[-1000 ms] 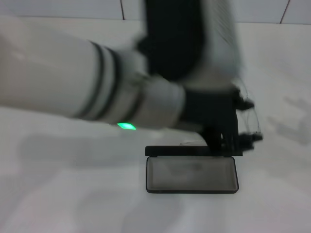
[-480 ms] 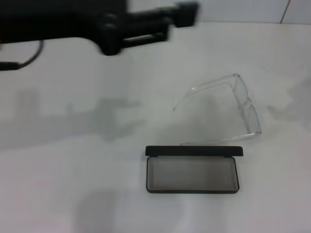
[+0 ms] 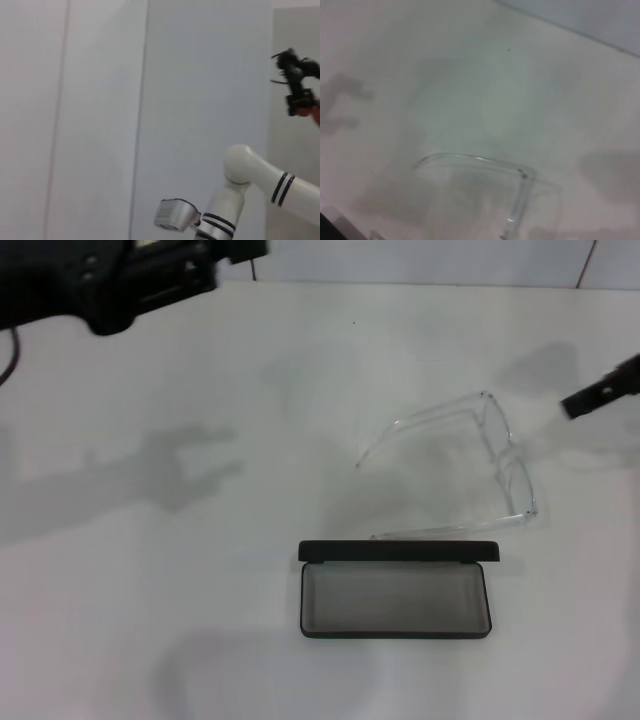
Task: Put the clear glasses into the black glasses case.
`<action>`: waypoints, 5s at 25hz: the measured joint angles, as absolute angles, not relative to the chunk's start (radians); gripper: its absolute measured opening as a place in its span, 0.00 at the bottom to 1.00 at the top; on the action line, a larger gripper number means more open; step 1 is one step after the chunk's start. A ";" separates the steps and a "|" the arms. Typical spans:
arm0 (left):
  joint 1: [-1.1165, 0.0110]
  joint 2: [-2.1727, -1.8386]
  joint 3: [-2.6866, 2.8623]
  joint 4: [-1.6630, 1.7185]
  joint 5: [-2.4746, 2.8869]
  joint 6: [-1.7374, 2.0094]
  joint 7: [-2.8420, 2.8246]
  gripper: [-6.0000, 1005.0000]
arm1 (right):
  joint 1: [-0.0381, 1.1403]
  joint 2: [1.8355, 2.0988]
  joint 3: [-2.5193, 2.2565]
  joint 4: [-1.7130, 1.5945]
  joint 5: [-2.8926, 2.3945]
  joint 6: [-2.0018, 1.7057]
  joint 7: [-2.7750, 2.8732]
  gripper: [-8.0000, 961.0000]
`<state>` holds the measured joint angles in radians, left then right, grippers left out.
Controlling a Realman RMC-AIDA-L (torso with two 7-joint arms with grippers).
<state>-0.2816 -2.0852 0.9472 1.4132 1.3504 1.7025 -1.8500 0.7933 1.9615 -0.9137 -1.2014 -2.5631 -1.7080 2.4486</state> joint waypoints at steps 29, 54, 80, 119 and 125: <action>-0.260 -2.079 0.933 1.276 1.367 1.716 -1.694 0.49 | 0.955 2.014 -0.997 -0.788 -2.664 -1.408 2.480 0.76; -0.259 -2.079 0.933 1.226 1.368 1.717 -1.654 0.49 | 0.953 2.016 -1.000 -0.723 -2.651 -1.365 2.474 0.48; -0.254 -2.078 0.920 1.226 1.368 1.716 -1.654 0.49 | 0.908 2.012 -0.989 -0.763 -2.596 -1.283 2.403 0.11; -0.356 -2.085 1.047 1.185 1.152 1.756 -1.677 0.45 | 0.458 2.000 -0.863 -0.893 -1.424 -1.790 1.533 0.07; -0.412 -2.083 1.111 1.181 1.183 1.780 -1.679 0.29 | 0.523 1.989 -0.917 -0.811 -1.446 -1.786 1.535 0.07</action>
